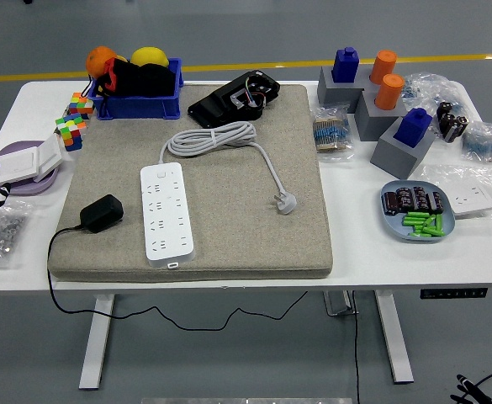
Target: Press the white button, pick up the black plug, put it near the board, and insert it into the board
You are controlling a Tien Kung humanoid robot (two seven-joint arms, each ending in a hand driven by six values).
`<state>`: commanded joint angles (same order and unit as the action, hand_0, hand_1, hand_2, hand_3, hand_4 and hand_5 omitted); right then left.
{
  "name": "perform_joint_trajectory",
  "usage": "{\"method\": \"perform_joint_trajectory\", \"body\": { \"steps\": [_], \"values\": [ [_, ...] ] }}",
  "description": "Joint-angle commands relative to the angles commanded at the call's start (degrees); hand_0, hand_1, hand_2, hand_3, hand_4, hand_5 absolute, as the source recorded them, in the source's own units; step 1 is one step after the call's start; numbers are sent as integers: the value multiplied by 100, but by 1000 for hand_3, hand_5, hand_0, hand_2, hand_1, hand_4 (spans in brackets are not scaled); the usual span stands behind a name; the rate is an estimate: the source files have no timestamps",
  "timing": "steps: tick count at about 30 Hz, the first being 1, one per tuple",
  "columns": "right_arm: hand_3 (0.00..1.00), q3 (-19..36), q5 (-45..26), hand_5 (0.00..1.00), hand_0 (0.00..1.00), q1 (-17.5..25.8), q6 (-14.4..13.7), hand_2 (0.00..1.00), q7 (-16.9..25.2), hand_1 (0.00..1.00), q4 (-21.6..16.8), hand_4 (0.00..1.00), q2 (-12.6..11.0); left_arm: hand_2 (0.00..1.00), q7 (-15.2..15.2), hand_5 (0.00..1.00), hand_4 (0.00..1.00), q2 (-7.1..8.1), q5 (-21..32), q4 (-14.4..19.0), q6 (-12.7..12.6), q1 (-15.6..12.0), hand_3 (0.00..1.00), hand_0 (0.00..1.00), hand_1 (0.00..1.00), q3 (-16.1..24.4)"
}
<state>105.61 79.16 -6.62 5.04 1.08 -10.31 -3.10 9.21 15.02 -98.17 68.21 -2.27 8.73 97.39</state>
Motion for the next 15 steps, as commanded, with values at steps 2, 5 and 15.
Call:
{"method": "perform_joint_trajectory", "body": {
  "steps": [2,5,15],
  "values": [
    [664,-48,-34,497,725,15,16,556,-12,609,0,738,-11,802,6,2,710,24,6,-17,5,40,621,884,886,-52],
    [664,-16,-25,497,725,40,30,556,-36,609,0,738,-49,802,4,2,711,65,31,-10,2,119,621,883,885,-146],
    [664,-137,-209,496,725,36,73,556,86,609,0,738,-155,802,27,2,711,0,42,51,2,148,621,884,885,-165]
  ]
}}
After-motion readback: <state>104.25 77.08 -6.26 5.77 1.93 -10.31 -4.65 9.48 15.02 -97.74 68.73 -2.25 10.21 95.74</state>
